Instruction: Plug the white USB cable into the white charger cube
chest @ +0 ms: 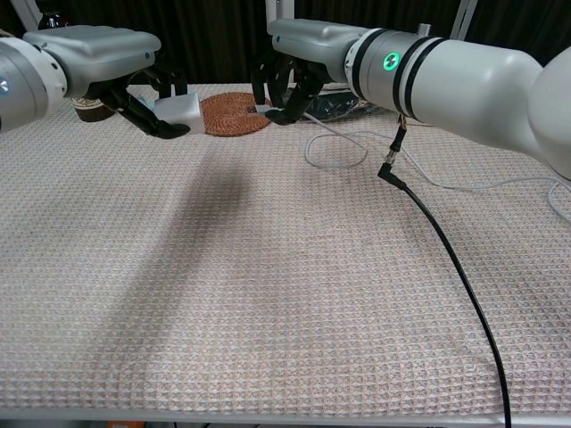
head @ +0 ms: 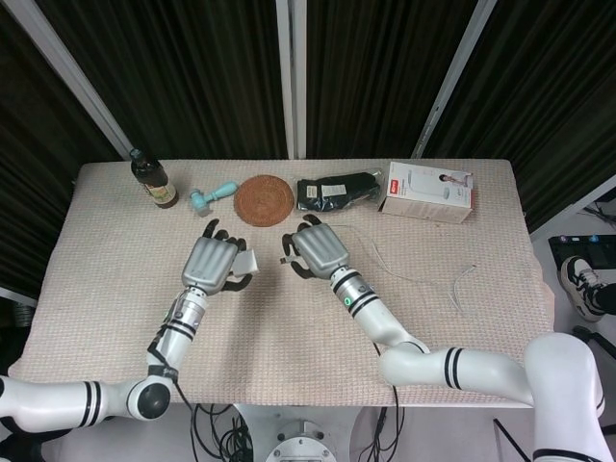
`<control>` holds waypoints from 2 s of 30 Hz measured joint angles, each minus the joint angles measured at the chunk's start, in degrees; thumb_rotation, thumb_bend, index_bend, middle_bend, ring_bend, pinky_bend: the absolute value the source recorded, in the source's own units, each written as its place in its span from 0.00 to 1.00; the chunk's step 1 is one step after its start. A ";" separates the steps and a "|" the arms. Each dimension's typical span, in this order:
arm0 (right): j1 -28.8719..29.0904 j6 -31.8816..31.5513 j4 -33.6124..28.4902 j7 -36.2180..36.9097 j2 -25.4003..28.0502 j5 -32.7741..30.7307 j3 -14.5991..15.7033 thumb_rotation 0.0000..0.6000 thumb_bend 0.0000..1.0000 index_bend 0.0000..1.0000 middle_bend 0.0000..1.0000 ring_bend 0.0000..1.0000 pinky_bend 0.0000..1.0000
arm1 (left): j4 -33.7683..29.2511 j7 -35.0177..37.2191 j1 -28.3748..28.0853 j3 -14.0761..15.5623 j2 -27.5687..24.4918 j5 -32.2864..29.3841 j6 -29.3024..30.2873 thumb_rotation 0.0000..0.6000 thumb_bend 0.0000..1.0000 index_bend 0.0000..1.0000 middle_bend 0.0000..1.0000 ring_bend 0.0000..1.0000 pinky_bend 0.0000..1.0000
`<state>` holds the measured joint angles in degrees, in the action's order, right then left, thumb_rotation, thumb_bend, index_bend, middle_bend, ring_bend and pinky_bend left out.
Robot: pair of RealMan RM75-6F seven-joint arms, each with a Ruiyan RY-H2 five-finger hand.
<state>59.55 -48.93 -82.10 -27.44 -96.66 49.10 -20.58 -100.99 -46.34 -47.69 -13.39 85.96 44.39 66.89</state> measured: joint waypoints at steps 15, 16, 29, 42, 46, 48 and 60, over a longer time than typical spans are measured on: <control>2.81 -0.77 1.94 1.10 -2.14 -4.11 -0.68 1.00 0.40 0.68 0.55 0.32 0.16 | -0.25 -4.52 -3.63 0.09 2.61 -2.09 3.04 0.70 0.31 0.46 0.46 0.24 0.10; 2.91 -0.78 1.96 1.30 -2.20 -4.29 -0.69 1.00 0.40 0.68 0.55 0.32 0.15 | -0.19 -4.65 -3.74 0.12 2.73 -2.07 3.19 0.70 0.31 0.46 0.46 0.24 0.10; 3.95 -0.81 2.99 2.77 -3.15 -5.72 -0.30 1.00 0.40 0.68 0.55 0.32 0.15 | 0.41 -6.16 -4.91 0.22 4.05 -2.57 5.16 0.71 0.31 0.46 0.46 0.24 0.10; 4.68 -1.01 3.72 3.56 -3.53 -6.40 -0.28 1.00 0.40 0.68 0.55 0.32 0.15 | 1.05 -7.29 -5.58 0.76 4.78 -2.77 5.83 0.71 0.31 0.46 0.46 0.24 0.10; 4.77 -0.97 4.07 3.87 -3.59 -6.60 -0.25 1.00 0.40 0.68 0.55 0.32 0.15 | 1.26 -7.08 -5.63 0.92 5.08 -2.78 5.86 0.71 0.31 0.46 0.46 0.24 0.10; 4.89 -0.86 4.38 3.87 -3.73 -6.81 -0.19 1.00 0.40 0.68 0.55 0.32 0.15 | 1.44 -6.97 -5.71 0.90 5.26 -2.72 5.85 0.71 0.31 0.46 0.46 0.24 0.10; 5.50 -0.70 5.69 4.85 -5.15 -7.62 -0.44 1.00 0.40 0.68 0.55 0.33 0.14 | 3.18 -6.22 -6.13 0.57 7.01 -2.20 6.04 0.71 0.31 0.46 0.46 0.24 0.10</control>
<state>65.05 -49.63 -76.41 -22.59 -101.81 41.48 -21.02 -97.81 -52.56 -53.82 -12.82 92.97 42.19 72.93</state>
